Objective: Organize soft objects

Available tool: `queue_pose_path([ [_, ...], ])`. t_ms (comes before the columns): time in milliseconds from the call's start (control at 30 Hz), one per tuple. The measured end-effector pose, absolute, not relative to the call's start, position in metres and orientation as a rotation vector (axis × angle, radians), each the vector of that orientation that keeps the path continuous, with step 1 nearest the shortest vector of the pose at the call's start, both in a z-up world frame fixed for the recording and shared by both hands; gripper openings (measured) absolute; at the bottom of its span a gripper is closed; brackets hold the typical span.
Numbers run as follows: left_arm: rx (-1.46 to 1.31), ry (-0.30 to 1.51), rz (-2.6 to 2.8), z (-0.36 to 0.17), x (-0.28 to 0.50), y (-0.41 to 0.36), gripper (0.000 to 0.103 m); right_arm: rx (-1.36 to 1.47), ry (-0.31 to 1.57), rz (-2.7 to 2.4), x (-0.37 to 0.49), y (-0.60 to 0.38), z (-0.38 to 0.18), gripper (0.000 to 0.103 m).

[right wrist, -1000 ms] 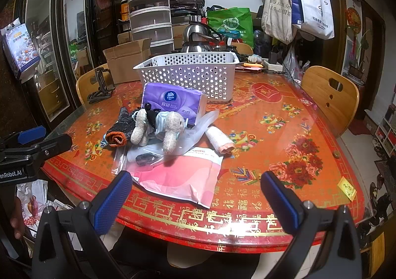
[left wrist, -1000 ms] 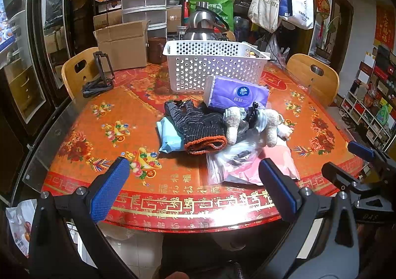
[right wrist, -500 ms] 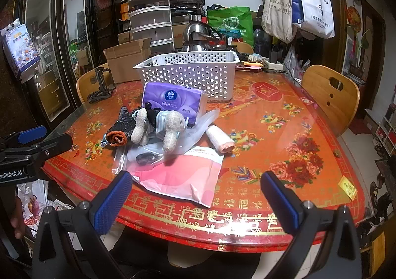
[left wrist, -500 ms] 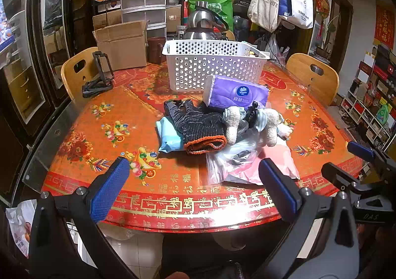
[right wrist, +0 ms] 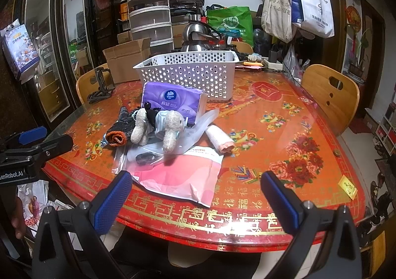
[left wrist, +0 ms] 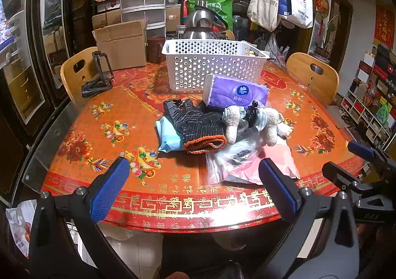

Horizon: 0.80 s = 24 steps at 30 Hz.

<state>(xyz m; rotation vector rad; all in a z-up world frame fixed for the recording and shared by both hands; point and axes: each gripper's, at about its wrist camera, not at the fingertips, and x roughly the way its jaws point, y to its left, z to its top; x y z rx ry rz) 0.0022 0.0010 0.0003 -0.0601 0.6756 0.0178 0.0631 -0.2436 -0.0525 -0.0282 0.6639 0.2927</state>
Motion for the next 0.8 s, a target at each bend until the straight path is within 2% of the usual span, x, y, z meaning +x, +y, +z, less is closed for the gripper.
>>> queue_pose_path([
  [633,-0.06,0.684,0.028,-0.006,0.011,0.003,0.103,0.016,0.651,0.295,0.07,-0.249,-0.054,0.103],
  [800,-0.047,0.629,0.043,0.0,0.019,0.006,0.103,0.058,0.612,0.287,0.083,-0.26,-0.048,0.103],
])
